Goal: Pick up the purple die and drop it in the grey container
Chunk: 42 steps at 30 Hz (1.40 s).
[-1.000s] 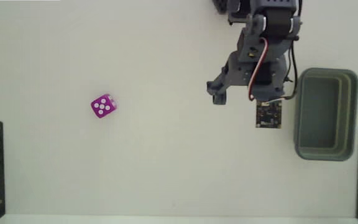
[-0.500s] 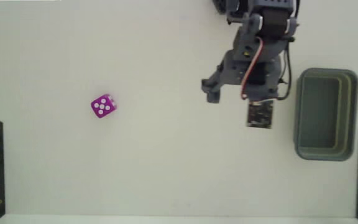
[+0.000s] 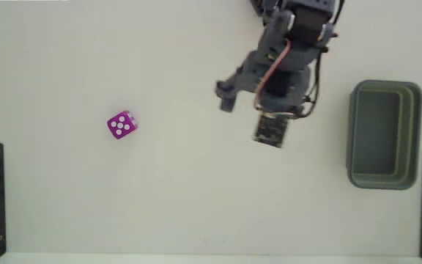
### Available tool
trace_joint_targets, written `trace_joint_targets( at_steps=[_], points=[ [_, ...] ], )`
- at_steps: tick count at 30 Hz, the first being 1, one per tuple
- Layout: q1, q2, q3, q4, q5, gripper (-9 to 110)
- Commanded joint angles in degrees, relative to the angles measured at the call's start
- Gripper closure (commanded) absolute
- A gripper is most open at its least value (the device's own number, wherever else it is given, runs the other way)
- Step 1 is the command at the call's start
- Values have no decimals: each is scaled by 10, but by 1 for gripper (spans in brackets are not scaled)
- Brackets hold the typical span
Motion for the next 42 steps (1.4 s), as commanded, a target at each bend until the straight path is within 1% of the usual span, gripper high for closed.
trace_joint_targets(
  at_steps=[1, 42],
  points=[
    [27, 19, 1, 11, 3, -9],
    [305, 19, 1, 11, 3, -9]
  ],
)
